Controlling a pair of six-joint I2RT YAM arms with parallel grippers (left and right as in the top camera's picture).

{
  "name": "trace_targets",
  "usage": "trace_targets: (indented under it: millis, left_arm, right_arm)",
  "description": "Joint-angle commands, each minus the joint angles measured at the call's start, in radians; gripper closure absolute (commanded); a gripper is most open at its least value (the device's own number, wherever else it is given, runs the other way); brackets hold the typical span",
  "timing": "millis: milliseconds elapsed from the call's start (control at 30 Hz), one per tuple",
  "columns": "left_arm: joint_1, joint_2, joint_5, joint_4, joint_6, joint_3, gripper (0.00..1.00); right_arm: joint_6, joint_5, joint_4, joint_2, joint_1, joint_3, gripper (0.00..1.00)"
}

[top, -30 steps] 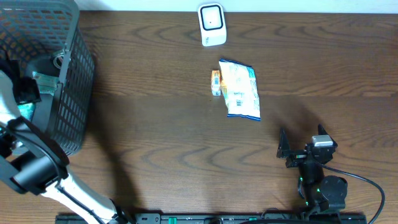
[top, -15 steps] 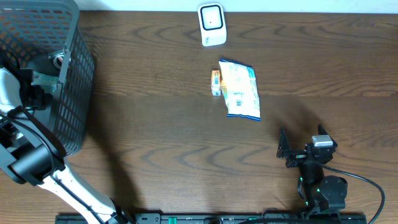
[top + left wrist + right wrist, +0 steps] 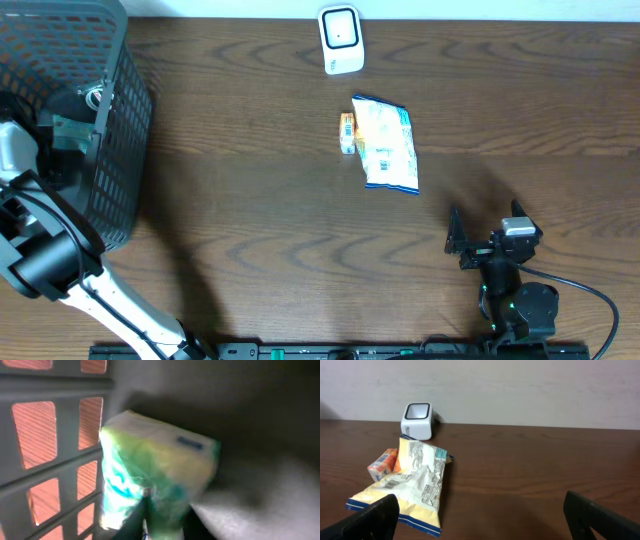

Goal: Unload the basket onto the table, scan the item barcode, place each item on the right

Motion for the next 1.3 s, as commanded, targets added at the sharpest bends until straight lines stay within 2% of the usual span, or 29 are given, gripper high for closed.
trace_targets:
  millis: [0, 200, 433, 567, 600, 700, 833, 967, 1167, 1267]
  left_arm:
    - [0.003, 0.015, 0.017, -0.012, -0.059, -0.023, 0.93]
    - [-0.003, -0.066, 0.018, -0.013, -0.264, -0.018, 0.93]
    - [-0.024, -0.345, 0.046, 0.009, -0.607, -0.015, 0.93]
    - [-0.043, -0.554, 0.219, 0.053, -0.71, -0.015, 0.93]
    - [-0.05, -0.637, 0.336, 0.084, -0.755, -0.015, 0.93]
    - [-0.069, -0.766, 0.547, 0.121, -0.866, -0.015, 0.93]
    - [-0.143, -0.869, 0.668, 0.123, -1.048, -0.015, 0.93]
    - [-0.319, -0.906, 0.699, 0.105, -1.065, -0.015, 0.93]
    - [-0.628, -0.863, 0.699, 0.002, -0.964, -0.015, 0.93]
    - [-0.756, -0.818, 0.697, -0.064, -0.962, -0.015, 0.93]
  right_arm:
    - [-0.003, -0.006, -0.003, -0.005, -0.009, -0.002, 0.01]
    - [-0.003, -0.006, -0.003, -0.005, -0.009, -0.002, 0.01]
    - [-0.003, -0.006, -0.003, -0.005, -0.009, -0.002, 0.01]
    - [-0.003, -0.006, -0.003, -0.005, -0.009, -0.002, 0.01]
    - [-0.003, -0.006, -0.003, -0.005, -0.009, -0.002, 0.01]
    - [-0.003, -0.006, -0.003, -0.005, -0.009, -0.002, 0.01]
    - [-0.003, -0.006, -0.003, -0.005, -0.009, -0.002, 0.01]
    - [-0.003, -0.006, -0.003, -0.005, -0.008, -0.002, 0.01]
    - [-0.003, -0.006, -0.003, -0.005, -0.008, -0.002, 0.01]
    - [-0.003, -0.006, -0.003, -0.005, -0.008, -0.002, 0.01]
